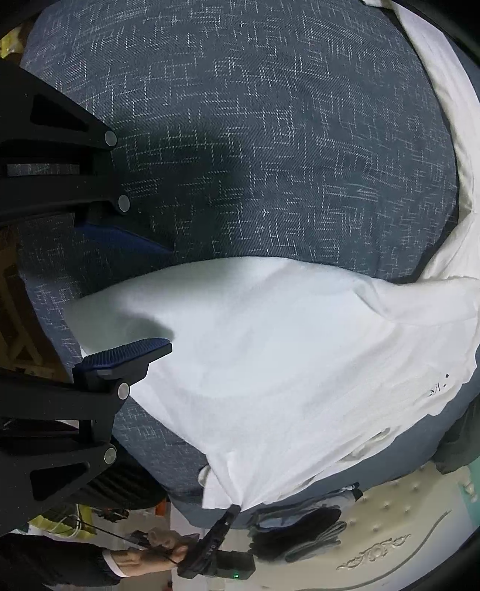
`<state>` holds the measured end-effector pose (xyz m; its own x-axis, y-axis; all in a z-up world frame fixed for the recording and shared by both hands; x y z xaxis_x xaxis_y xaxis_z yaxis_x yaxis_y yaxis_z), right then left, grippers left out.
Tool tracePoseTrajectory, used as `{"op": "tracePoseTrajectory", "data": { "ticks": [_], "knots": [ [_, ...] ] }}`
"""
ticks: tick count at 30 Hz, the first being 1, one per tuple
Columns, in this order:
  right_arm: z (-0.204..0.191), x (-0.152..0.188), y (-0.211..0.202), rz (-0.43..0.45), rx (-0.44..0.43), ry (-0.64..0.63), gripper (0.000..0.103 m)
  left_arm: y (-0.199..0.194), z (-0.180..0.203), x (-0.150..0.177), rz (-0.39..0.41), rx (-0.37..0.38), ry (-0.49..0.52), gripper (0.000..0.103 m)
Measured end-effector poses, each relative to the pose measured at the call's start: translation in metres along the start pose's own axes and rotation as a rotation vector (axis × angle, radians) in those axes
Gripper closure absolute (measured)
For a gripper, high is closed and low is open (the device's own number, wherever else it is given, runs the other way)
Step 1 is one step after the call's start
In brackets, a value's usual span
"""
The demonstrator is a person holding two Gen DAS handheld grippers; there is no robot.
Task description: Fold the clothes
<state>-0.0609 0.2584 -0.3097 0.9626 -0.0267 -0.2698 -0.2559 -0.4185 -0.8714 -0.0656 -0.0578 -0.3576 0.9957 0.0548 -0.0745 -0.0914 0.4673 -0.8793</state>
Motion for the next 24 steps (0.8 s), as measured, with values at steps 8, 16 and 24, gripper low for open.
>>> {"op": "tracePoseTrajectory", "data": {
  "ticks": [8, 16, 24],
  "knots": [
    [0.022, -0.016, -0.027, 0.069, 0.034, 0.029, 0.100, 0.005, 0.003, 0.005, -0.009, -0.001, 0.014, 0.053],
    [0.018, -0.022, -0.045, 0.082, 0.031, 0.013, 0.100, 0.002, 0.014, 0.011, -0.006, -0.019, 0.074, 0.101],
    [0.000, -0.026, -0.068, 0.098, 0.016, -0.037, 0.100, -0.057, 0.025, 0.007, 0.096, -0.023, 0.130, 0.102]
  ]
}}
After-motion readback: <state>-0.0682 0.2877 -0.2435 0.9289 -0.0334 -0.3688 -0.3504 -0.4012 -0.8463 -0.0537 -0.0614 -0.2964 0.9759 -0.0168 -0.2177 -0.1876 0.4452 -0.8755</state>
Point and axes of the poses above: each gripper's, at about its wrist camera, not at the fingertips, and y roughly the way its jaws point, z to its right, x to its underside, the point moved 5 cm from there along y, roughly the way its jaws point, and after that the axes turned 1 degree about x, right-handed, at the moved point
